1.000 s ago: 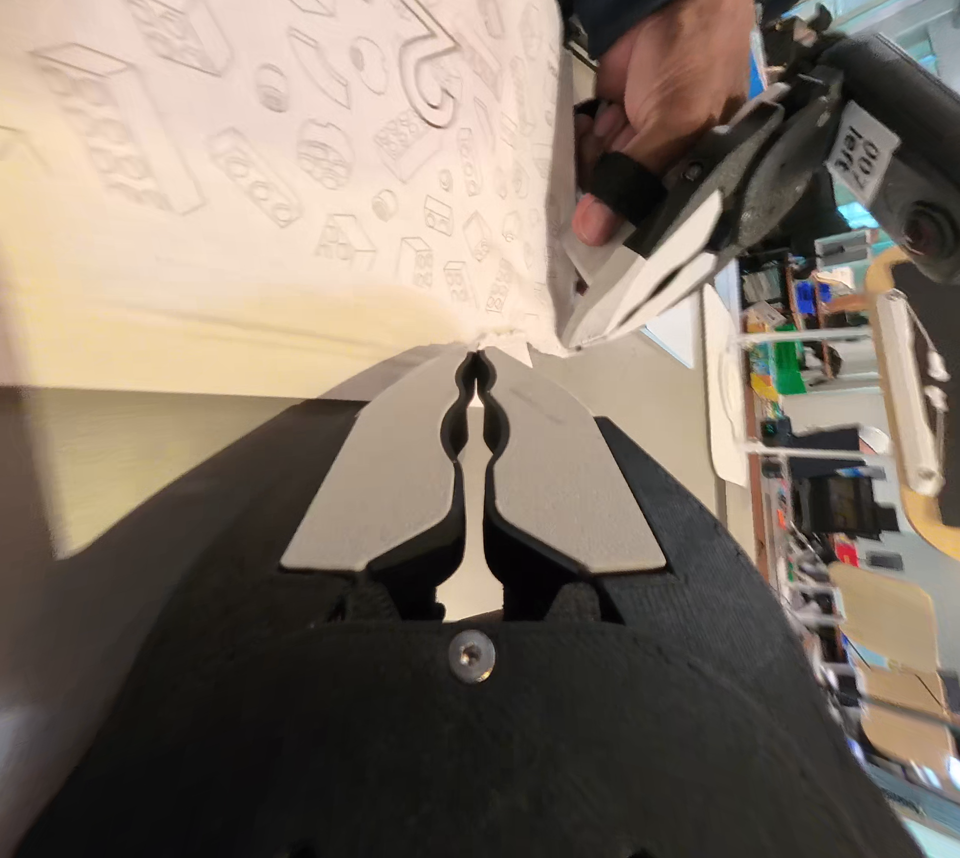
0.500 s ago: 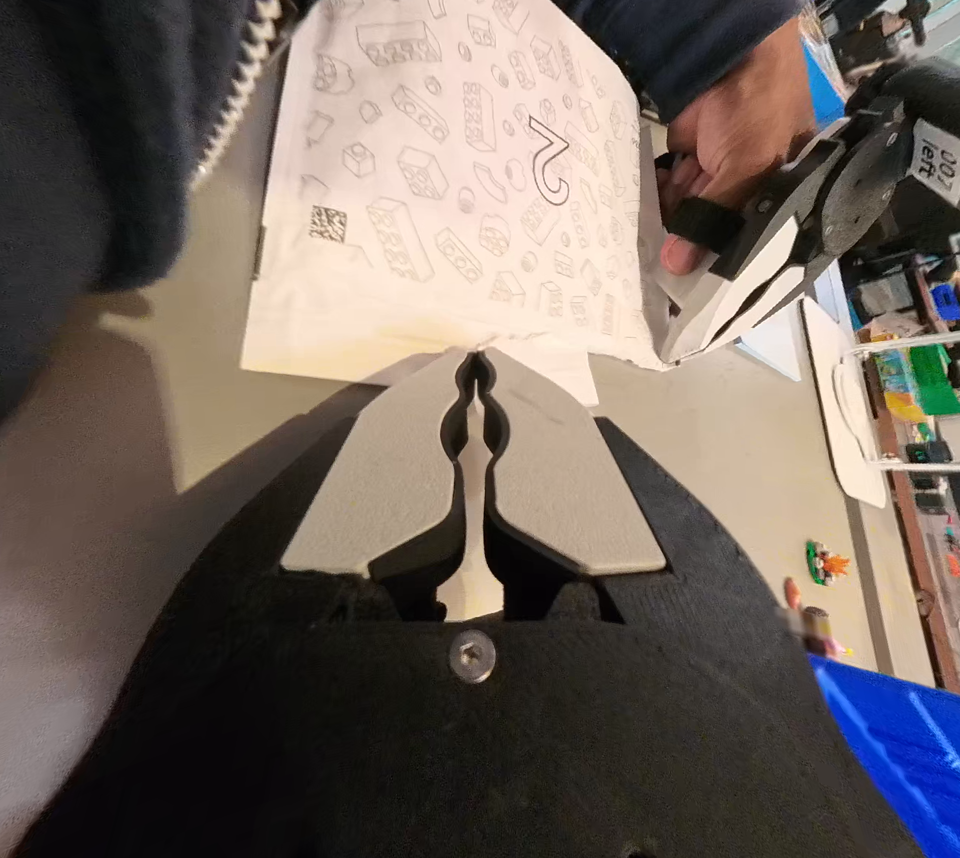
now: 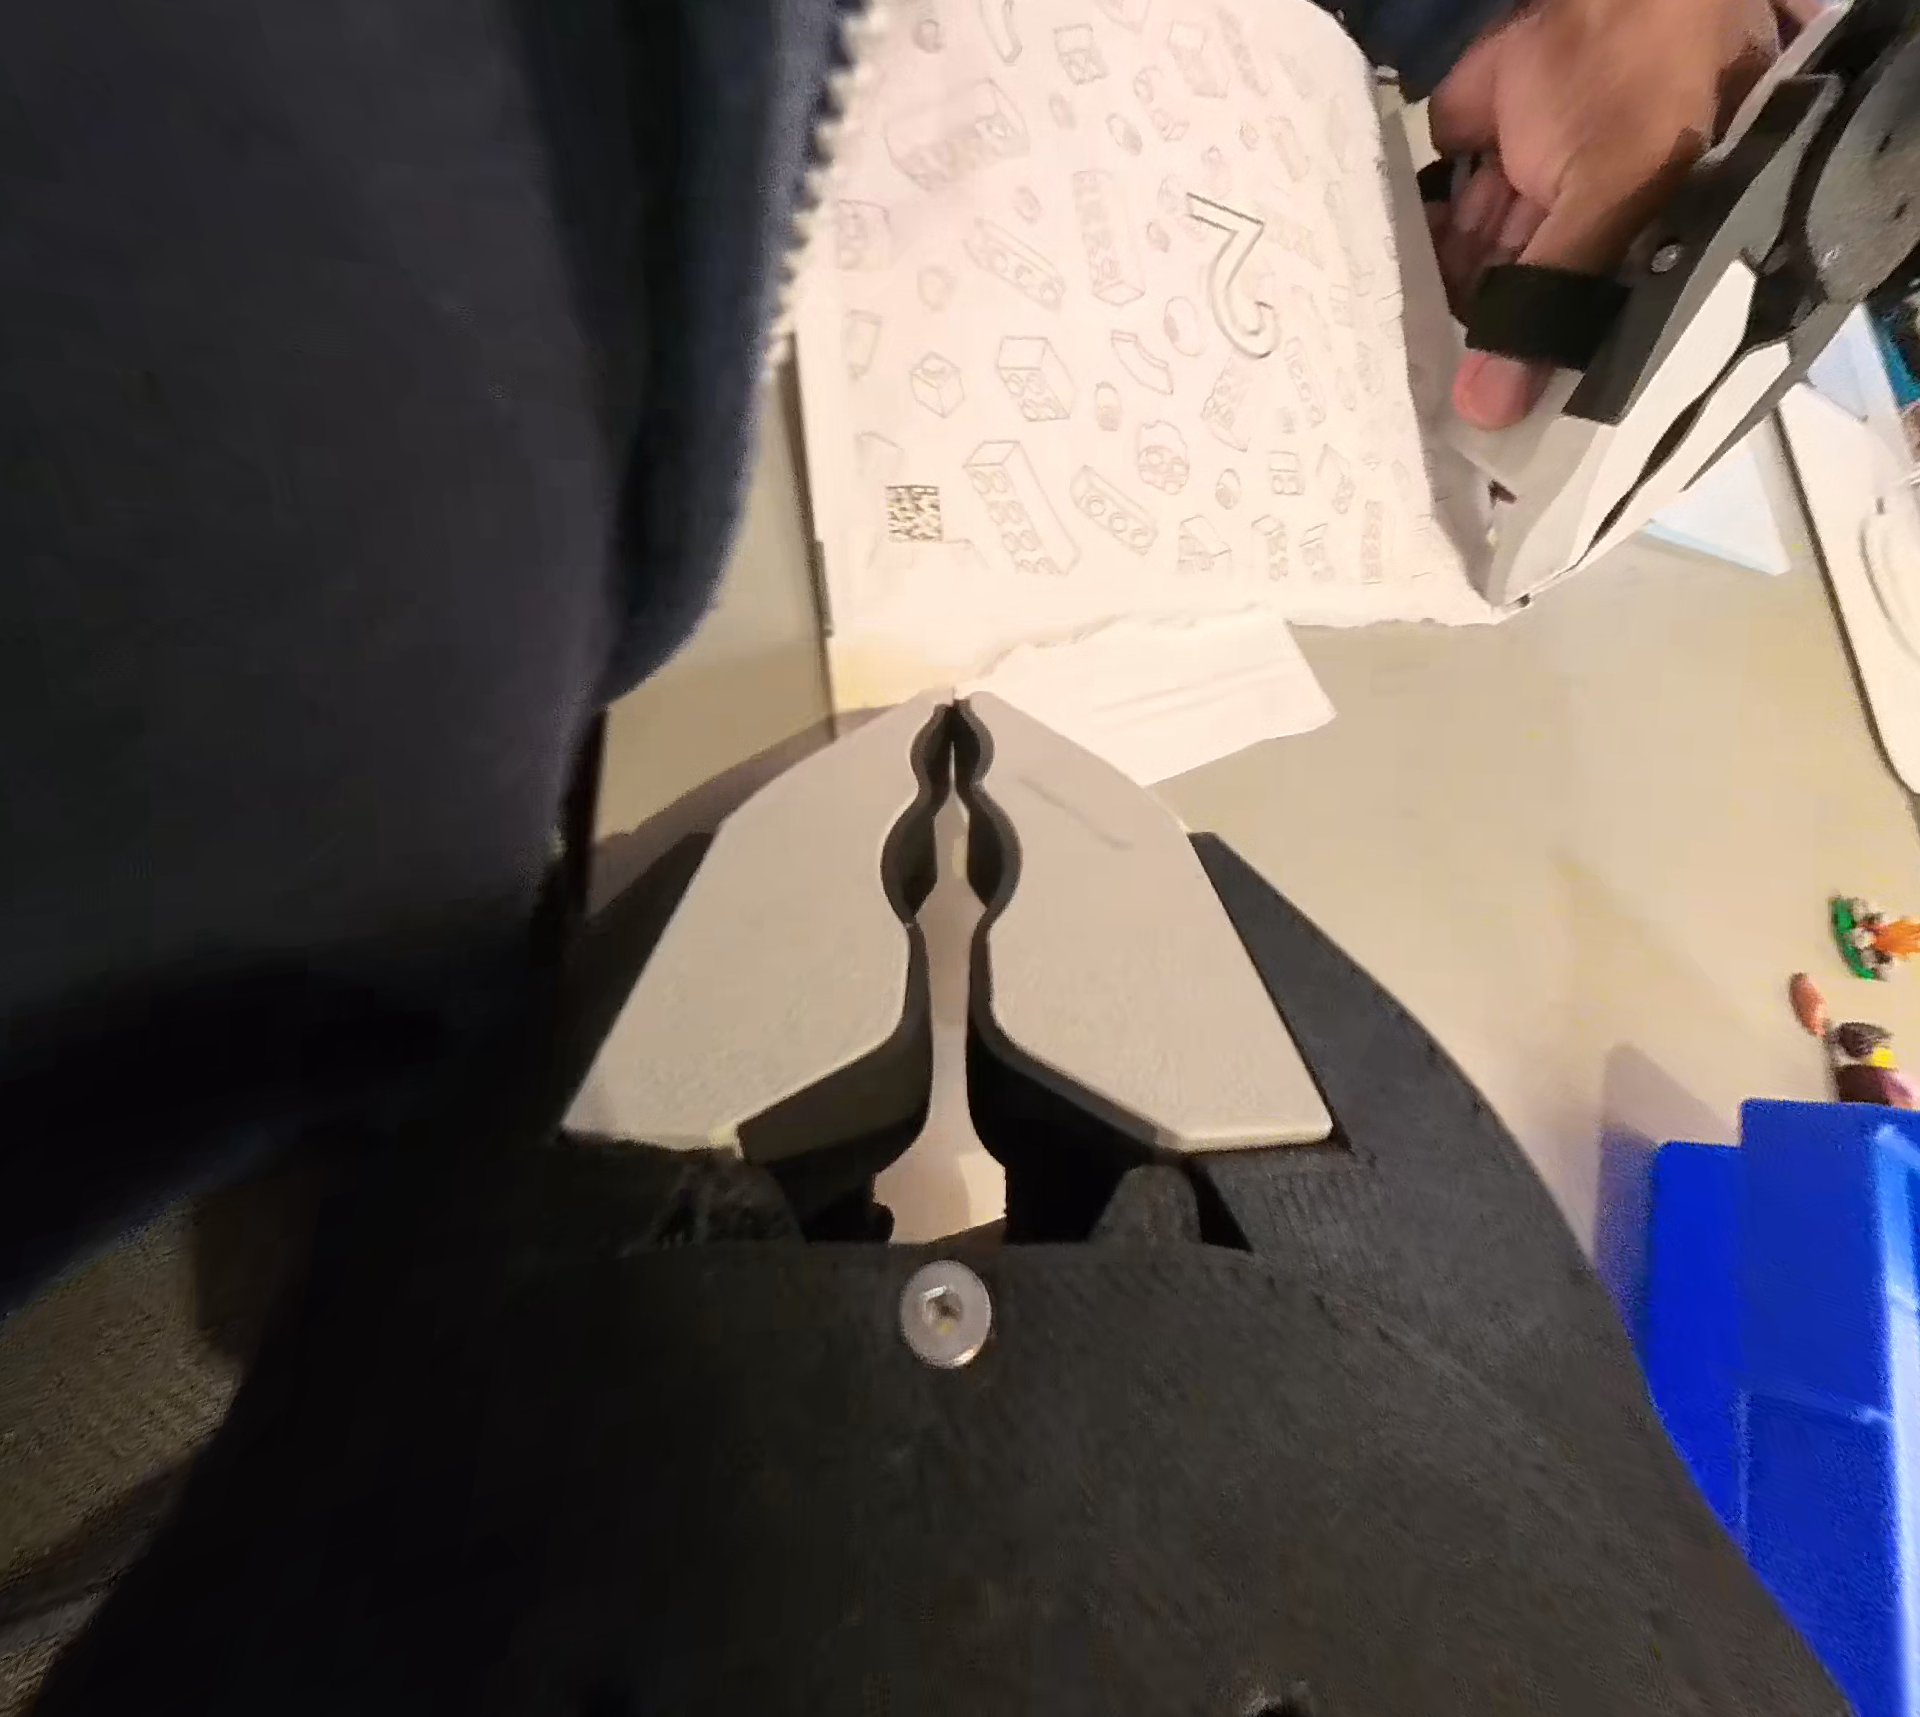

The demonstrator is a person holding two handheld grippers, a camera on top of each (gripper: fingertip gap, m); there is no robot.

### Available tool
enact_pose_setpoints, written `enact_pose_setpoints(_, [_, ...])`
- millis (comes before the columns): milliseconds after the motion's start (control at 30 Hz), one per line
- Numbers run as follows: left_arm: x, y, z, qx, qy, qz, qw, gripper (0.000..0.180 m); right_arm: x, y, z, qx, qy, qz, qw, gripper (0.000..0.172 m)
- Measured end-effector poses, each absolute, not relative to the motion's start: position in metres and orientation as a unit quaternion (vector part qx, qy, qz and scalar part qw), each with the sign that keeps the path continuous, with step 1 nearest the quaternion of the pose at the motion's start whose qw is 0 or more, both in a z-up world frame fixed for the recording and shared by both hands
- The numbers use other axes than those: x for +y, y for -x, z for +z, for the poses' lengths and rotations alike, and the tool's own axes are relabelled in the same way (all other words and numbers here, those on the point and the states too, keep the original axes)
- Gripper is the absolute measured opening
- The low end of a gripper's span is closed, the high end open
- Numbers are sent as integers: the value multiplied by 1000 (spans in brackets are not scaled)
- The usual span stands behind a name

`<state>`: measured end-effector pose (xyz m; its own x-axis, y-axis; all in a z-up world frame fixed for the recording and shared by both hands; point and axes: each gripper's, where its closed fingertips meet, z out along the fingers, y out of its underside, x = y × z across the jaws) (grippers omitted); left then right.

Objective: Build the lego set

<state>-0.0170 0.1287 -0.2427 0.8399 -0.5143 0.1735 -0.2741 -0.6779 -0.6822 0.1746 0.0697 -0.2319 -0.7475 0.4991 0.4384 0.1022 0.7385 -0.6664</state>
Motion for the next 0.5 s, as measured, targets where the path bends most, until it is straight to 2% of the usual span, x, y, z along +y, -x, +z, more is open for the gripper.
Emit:
enact_pose_setpoints(33, [129,17,-243,220,898,-177,336,0,68,-179,-233,-880,177,317,307,0])
enact_pose_setpoints(100, [129,17,-243,221,898,-175,337,0,66,-186,-233,-878,194,315,303,0])
enact_pose_setpoints(167, [136,38,-244,178,911,-122,352,0,50,-210,-235,-892,177,340,239,0])
enact_pose_setpoints(267, [137,54,-244,150,916,-113,355,0,41,-231,-239,-896,196,335,217,0])
enact_pose_setpoints(500, [132,40,-244,202,905,-138,347,0,91,-203,-227,-855,262,296,335,0])
